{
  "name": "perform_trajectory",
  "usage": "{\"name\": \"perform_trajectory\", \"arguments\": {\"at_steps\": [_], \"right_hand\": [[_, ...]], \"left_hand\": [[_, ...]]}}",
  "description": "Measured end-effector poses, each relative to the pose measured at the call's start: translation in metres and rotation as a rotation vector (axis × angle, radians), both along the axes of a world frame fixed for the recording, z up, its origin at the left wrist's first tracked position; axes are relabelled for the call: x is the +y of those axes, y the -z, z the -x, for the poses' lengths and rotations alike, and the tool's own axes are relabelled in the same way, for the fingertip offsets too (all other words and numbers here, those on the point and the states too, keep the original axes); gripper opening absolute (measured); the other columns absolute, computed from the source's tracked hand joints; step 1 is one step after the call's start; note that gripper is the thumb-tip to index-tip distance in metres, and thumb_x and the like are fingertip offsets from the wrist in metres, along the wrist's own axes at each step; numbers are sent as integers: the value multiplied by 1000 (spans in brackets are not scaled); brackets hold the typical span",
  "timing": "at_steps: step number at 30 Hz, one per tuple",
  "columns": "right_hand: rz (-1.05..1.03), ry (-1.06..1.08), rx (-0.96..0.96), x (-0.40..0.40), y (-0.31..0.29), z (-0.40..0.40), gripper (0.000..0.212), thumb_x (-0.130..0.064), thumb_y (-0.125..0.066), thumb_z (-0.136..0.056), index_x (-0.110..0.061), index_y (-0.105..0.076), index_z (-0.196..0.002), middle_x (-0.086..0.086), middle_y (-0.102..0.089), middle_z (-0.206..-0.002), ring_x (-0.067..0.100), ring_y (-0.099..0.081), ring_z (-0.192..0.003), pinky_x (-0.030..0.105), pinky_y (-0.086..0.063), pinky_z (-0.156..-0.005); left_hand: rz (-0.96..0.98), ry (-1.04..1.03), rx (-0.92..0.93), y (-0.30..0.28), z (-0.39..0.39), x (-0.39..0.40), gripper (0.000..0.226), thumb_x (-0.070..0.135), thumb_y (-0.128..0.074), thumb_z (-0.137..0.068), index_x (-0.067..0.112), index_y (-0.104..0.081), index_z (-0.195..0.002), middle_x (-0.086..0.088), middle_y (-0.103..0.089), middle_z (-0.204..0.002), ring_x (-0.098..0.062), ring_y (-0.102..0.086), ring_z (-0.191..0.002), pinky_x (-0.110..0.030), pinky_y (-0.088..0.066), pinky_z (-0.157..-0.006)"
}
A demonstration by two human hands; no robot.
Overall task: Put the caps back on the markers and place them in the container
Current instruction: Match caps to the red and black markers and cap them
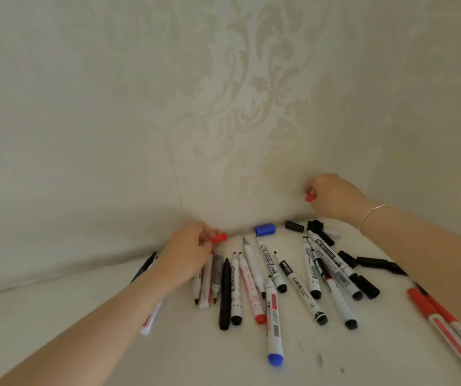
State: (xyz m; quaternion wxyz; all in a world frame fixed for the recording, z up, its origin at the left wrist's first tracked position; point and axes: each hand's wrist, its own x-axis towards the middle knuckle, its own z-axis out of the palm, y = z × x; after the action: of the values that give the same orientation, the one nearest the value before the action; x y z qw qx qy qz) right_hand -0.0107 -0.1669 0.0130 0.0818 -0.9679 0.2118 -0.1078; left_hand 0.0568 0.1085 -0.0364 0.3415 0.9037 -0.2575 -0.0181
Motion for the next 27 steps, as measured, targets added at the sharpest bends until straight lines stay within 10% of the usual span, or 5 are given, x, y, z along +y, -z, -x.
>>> {"name": "perform_trajectory", "arguments": {"at_steps": [14,19,24,27], "right_hand": [[-226,-258,-94,112,-8,6,16,-22,-65,-88,-9,-65,-97,4,-60,-100,19,-58,-87,25,-43,-74],[-307,-225,-84,118,-8,13,14,-22,-69,-85,-11,-66,-93,4,-63,-95,23,-65,-86,21,-46,-63],[-433,-197,-100,119,-8,14,11,-21,-71,-83,-13,-67,-88,4,-69,-88,16,-64,-73,20,-49,-61],[-512,-208,-108,121,-8,11,7,-17,-72,-83,-12,-67,-85,9,-70,-82,14,-59,-63,30,-53,-68]], "left_hand": [[-264,-6,61,-5,33,38,18,34,-61,-89,20,-49,-91,10,-49,-74,-16,-52,-77,-30,-38,-64],[-311,-17,157,-8,26,37,34,16,-60,-85,19,-46,-54,5,-42,-54,-11,-40,-52,-22,-27,-47],[-271,19,64,-8,27,33,11,14,-52,-88,15,-53,-99,1,-52,-75,-18,-53,-72,-27,-33,-53],[-268,27,39,-7,31,25,22,29,-49,-92,18,-55,-74,0,-55,-68,-21,-58,-73,-28,-38,-58]]}}
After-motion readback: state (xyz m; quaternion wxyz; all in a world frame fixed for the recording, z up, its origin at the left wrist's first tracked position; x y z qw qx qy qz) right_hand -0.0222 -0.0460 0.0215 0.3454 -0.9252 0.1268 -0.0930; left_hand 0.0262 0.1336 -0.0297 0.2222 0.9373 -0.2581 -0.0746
